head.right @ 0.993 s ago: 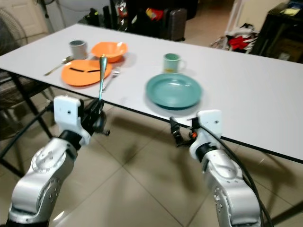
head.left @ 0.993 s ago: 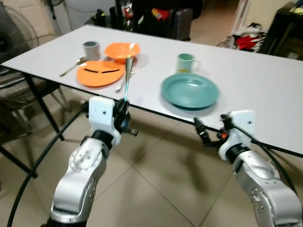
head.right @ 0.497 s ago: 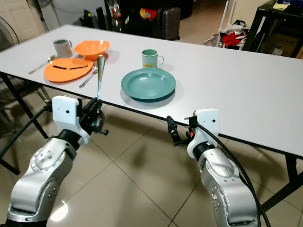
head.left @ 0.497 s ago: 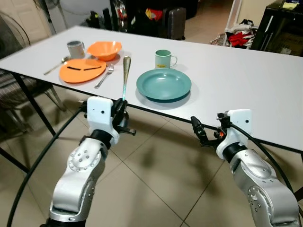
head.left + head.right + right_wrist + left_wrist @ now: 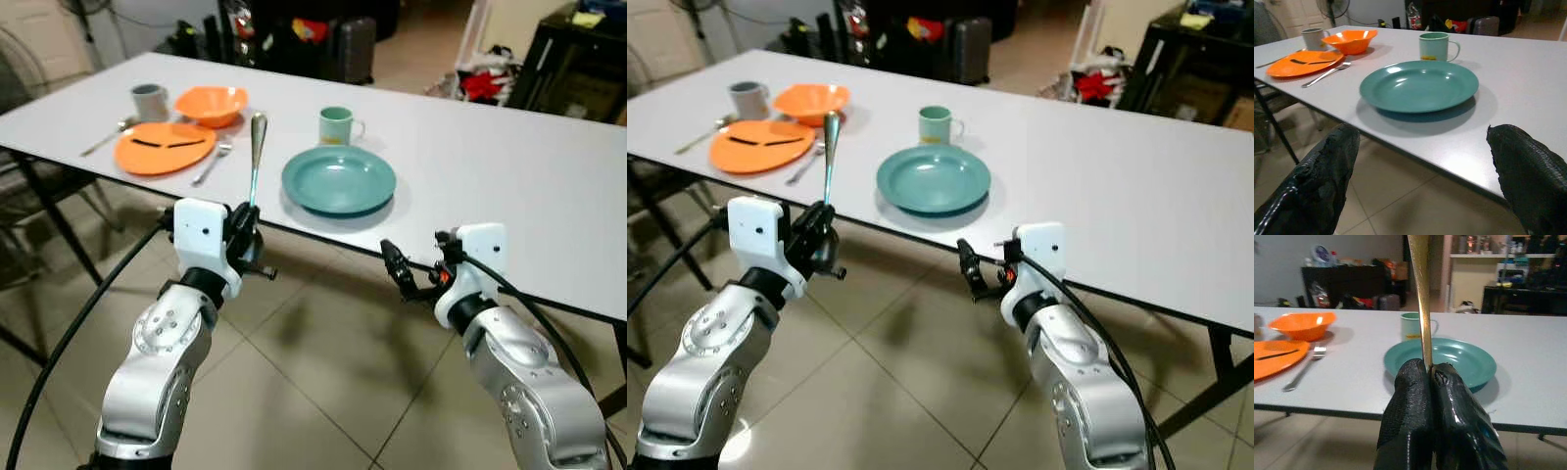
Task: Setting the table
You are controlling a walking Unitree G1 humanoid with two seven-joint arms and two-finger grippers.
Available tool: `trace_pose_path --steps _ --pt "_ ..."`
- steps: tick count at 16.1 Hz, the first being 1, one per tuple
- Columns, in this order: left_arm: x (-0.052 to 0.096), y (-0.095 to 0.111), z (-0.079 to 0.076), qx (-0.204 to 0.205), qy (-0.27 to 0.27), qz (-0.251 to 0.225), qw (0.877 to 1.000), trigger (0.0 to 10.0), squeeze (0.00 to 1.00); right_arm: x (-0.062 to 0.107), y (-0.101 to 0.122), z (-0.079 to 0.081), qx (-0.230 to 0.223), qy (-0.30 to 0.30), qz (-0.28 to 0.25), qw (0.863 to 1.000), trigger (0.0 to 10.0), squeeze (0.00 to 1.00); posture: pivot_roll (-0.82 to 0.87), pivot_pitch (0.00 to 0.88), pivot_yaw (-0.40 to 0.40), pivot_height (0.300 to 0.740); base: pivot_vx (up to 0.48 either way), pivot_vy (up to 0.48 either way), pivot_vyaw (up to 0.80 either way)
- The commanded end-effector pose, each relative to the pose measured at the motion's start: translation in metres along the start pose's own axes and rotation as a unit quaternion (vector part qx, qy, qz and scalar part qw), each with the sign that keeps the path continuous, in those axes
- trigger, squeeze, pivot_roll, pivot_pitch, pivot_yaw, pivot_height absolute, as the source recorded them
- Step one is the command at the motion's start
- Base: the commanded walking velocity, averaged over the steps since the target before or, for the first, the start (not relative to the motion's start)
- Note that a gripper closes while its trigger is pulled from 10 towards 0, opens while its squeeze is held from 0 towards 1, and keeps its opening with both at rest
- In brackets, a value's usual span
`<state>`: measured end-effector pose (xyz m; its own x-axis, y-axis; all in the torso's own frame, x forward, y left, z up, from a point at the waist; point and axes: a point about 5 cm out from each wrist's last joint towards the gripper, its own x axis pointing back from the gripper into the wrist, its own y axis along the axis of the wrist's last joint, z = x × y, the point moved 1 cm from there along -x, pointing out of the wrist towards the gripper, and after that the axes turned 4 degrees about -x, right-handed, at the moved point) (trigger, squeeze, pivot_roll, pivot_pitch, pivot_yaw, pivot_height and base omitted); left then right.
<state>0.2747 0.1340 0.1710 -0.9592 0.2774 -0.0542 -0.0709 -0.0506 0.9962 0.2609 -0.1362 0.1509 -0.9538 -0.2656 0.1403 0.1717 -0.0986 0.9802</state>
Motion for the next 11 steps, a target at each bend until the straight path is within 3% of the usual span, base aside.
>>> trace_pose_path --steps 1,5,11 --pt "0.0005 0.0056 0.0013 -0.001 -0.001 -0.012 1.0 10.0 0.0 -0.0034 0.0018 0.0008 0.009 0.002 -0.005 1.0 10.0 0.0 -0.11 0.0 0.032 0.74 0.412 0.0 0.0" --pt "0.0012 0.0061 0.0019 -0.005 -0.002 -0.011 1.0 10.0 0.0 -0.0054 0.0023 0.0028 0.004 0.008 -0.006 1.0 10.0 0.0 -0.1 0.0 0.031 0.74 0.408 0.0 -0.44" --pt "0.0013 0.0047 0.0001 -0.013 -0.017 -0.005 1.0 10.0 0.0 -0.003 0.0 -0.0017 -0.001 -0.007 -0.007 1.0 10.0 0.0 -0.11 0.0 0.049 0.74 0.412 0.0 0.0"
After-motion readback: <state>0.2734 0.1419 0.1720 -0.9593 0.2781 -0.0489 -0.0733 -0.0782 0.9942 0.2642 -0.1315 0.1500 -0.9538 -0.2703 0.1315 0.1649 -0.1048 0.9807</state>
